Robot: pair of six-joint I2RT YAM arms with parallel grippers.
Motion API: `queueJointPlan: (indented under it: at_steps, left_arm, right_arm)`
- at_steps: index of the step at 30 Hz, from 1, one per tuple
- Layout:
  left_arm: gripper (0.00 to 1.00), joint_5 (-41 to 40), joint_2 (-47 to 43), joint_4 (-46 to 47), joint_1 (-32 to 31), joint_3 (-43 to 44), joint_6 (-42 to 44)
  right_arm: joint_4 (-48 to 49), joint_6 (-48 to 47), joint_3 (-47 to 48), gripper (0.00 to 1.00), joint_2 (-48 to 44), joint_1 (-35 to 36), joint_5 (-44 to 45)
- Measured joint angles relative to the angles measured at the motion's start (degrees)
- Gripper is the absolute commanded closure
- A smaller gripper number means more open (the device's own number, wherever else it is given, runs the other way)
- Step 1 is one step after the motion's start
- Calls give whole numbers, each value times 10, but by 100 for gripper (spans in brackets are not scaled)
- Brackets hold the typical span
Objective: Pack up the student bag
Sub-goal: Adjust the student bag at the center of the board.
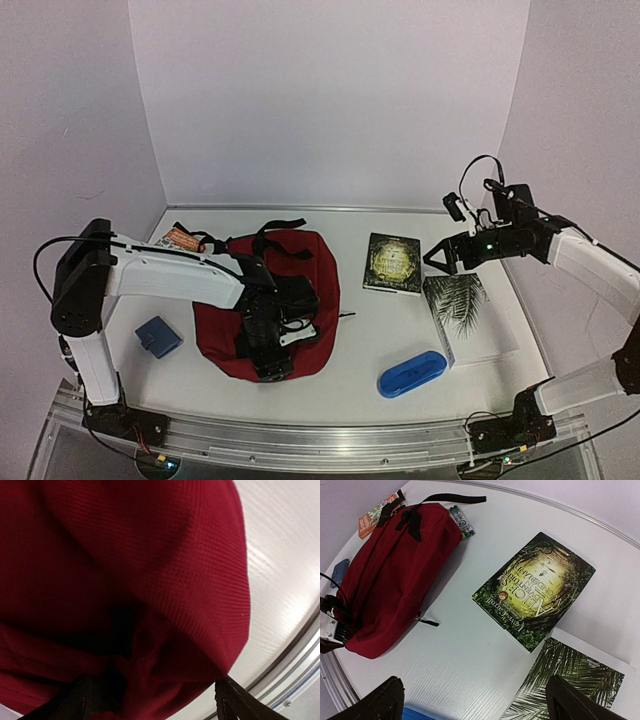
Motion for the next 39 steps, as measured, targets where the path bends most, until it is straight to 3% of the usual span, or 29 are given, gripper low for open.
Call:
queueJointPlan:
  at_steps: [5,7,10,15,17,24,33,39]
  left_arm:
    - [13,-2,44,5,-13,-15,2]
    - [20,-4,51,5,-20,-20,3]
    - [43,-11,53,5,-25,-21,2]
    - [92,-19,52,8,-24,-24,1]
    - [100,-26,43,7,-24,-22,-3]
    - [100,-99,-20,-40,-5,83,-35]
    - [100,-258,-166,1,142,269,-65]
    - [100,-278,-129,-10,137,457,-75]
  right_arm:
    - [-2,0,0,2,-4,-9,-7]
    - [-4,0,0,2,-6,-12,-9]
    - [-5,0,1,2,-7,-14,-11]
    - [-7,0,2,2,-8,-15,-16]
    - [-8,0,2,2,-9,-16,-17]
    - [-8,0,3,2,-13,-17,-19]
    - [-8,0,3,2,-13,-18,-19]
    - [-8,0,3,2,-13,-20,-19]
